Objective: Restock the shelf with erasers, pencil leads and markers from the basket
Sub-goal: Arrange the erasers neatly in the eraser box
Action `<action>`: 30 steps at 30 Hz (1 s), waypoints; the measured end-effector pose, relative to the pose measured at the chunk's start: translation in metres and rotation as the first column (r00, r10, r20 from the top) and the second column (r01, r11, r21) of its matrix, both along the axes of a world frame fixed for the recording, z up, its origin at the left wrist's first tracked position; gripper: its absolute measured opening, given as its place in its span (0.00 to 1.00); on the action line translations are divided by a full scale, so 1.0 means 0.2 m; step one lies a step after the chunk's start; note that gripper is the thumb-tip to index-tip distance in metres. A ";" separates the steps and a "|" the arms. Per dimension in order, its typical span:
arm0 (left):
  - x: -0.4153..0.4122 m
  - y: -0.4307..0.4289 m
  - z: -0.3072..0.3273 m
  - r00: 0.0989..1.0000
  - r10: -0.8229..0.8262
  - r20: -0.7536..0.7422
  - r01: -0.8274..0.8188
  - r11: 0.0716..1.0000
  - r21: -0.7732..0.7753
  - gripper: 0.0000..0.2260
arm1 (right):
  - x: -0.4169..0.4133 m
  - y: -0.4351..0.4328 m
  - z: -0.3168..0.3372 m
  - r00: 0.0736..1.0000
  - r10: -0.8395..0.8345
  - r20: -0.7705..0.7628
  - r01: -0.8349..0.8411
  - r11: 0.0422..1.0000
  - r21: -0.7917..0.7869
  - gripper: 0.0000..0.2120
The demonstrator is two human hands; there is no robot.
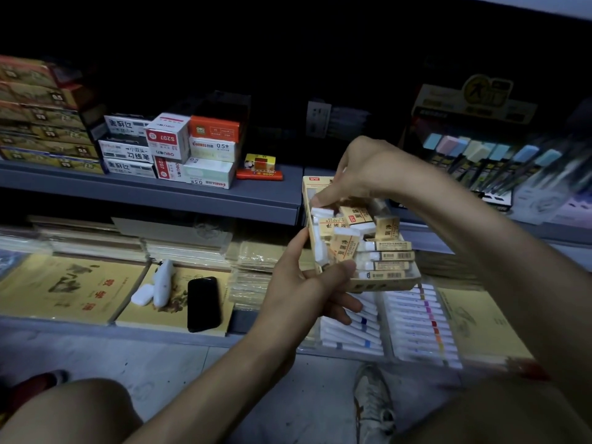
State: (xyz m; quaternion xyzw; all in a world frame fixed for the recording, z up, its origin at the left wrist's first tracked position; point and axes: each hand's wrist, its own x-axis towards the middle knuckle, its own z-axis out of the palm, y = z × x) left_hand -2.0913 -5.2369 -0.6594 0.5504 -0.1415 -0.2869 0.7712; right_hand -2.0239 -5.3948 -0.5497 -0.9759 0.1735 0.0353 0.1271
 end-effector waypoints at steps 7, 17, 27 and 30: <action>-0.01 -0.01 0.00 1.000 0.013 0.011 -0.013 1.000 0.004 0.24 | -0.01 0.03 0.03 0.997 0.068 -0.045 -0.061 0.988 0.145 0.20; -0.01 0.00 0.01 1.000 0.014 -0.013 -0.014 1.000 -0.011 0.24 | 0.05 -0.15 -0.04 0.845 -0.395 0.360 0.173 0.839 0.516 0.06; 0.00 0.00 0.02 1.000 0.010 -0.027 -0.011 0.999 -0.031 0.21 | 0.02 -0.20 -0.17 0.891 -0.307 0.333 0.197 0.924 0.327 0.04; 0.00 -0.01 0.02 1.000 0.014 -0.025 -0.015 0.999 -0.032 0.21 | 0.01 -0.18 -0.17 0.893 -0.284 0.348 0.186 0.939 0.289 0.06</action>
